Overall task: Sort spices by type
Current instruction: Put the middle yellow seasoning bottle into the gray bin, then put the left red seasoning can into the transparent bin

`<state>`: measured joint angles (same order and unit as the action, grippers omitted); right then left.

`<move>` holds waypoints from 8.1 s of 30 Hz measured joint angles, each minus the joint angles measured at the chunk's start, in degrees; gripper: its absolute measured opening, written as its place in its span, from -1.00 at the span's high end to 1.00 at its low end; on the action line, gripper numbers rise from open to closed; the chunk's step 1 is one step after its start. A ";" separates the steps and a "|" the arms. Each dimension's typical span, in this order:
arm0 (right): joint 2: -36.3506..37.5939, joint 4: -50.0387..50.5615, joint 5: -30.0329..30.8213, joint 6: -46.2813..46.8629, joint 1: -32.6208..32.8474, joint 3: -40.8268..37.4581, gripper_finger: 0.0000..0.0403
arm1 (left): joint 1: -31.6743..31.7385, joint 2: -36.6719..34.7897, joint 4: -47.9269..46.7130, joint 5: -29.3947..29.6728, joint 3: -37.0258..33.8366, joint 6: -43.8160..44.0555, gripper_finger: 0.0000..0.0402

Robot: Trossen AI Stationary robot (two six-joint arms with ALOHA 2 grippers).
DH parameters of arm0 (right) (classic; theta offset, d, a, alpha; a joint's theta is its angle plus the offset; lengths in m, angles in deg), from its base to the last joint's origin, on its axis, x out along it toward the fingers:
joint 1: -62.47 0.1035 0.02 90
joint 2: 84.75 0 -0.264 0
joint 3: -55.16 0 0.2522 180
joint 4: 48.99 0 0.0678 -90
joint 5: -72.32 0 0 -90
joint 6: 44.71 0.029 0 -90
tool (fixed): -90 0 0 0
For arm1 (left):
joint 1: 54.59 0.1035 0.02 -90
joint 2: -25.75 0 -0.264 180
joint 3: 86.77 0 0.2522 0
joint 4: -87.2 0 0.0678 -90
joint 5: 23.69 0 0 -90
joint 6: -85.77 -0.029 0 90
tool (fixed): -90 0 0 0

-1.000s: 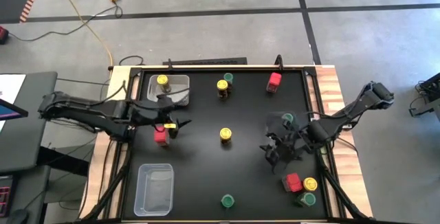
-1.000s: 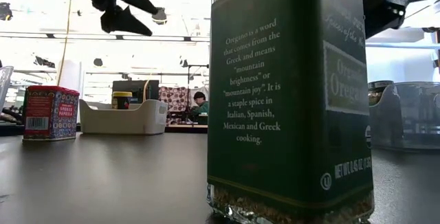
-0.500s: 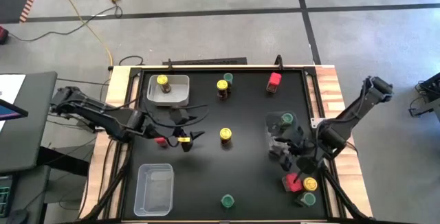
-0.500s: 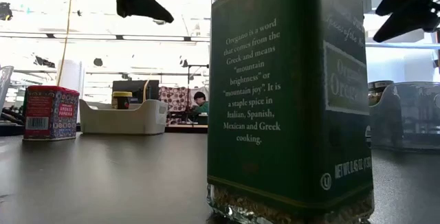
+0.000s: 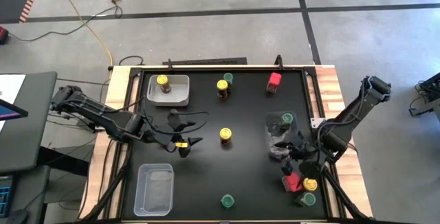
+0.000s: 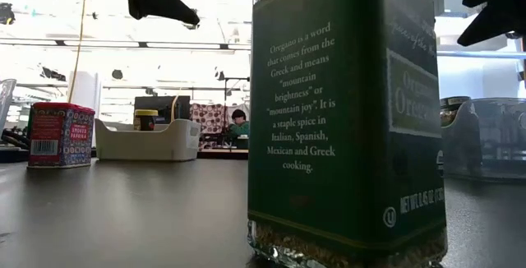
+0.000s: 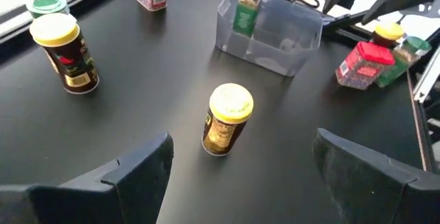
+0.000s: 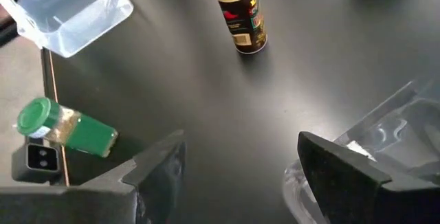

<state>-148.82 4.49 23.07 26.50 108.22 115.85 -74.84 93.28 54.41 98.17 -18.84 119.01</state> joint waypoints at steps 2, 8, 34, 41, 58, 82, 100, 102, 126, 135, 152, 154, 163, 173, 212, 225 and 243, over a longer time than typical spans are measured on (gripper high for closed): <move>0.00 0.09 -0.01 0.86 -0.31 0.00 -0.52 | 0.00 0.00 -0.17 0.00 0.00 -0.83 -0.66; 0.00 0.08 -0.04 3.43 -1.99 0.00 -0.52 | 0.00 0.00 -0.14 -0.02 0.00 -1.90 -0.66; 0.00 0.82 -0.09 1.80 -8.42 0.00 -0.52 | 10.52 11.37 -7.63 -5.66 16.28 3.65 -0.65; 0.00 1.07 -0.11 1.36 -8.41 0.00 -0.52 | 12.99 24.50 -16.92 -10.88 31.25 -0.84 -0.65; 0.00 1.42 -2.07 -1.17 -8.25 0.00 -0.52 | 17.00 46.88 -33.09 -22.62 50.53 5.81 -0.65; 0.00 2.01 -2.25 -2.72 -8.25 0.00 -0.52 | 16.87 51.60 -35.95 -24.18 50.66 4.25 -0.64; 0.00 1.98 -2.23 -4.25 -8.41 0.00 -0.52 | 18.14 51.25 -38.56 -26.04 50.66 -3.51 -0.11; 0.00 1.98 -2.23 -4.26 -8.70 0.00 -0.52 | 18.67 50.87 -41.29 -26.09 50.66 -4.23 -0.11; 0.00 -3.09 -2.17 -3.73 -21.79 0.00 -0.52 | 49.81 26.38 -58.84 -27.58 50.61 -45.70 -0.11; 0.00 -4.19 -2.16 -3.75 -28.52 0.00 -0.52 | 60.99 26.56 -52.05 -35.35 40.59 -54.26 -0.11; 0.00 -4.97 -2.19 -3.73 -33.29 0.01 -0.52 | 67.31 26.53 -36.85 -36.11 22.68 -57.66 -0.14; 0.00 -5.27 -2.21 -3.73 -33.59 0.02 -0.52 | 67.67 26.53 -36.67 -36.15 22.36 -58.11 -0.17; 0.00 -5.64 -2.27 -3.73 -33.57 0.01 -0.52 | 69.43 27.24 -34.44 -37.78 22.38 -59.68 -0.18; 0.00 -5.77 -2.43 -3.73 -33.54 0.00 -0.52 | 70.51 27.32 -34.27 -38.07 22.38 -59.56 -0.19; 0.00 -5.73 -2.43 -4.10 -33.54 0.02 -0.52 | 70.44 27.32 -33.98 -37.11 22.43 -54.86 -0.20; 0.00 -5.71 -2.40 -5.12 -33.54 0.00 -0.52 | 70.44 27.32 -33.87 -37.10 22.43 -57.39 -0.23; 0.00 -5.71 -2.40 -5.32 -33.54 0.00 -0.52 | 70.44 27.32 -34.02 -32.76 22.57 -57.42 -0.39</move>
<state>-148.82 -1.21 20.67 21.18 74.67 115.85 -4.39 120.60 20.39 65.41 3.73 61.59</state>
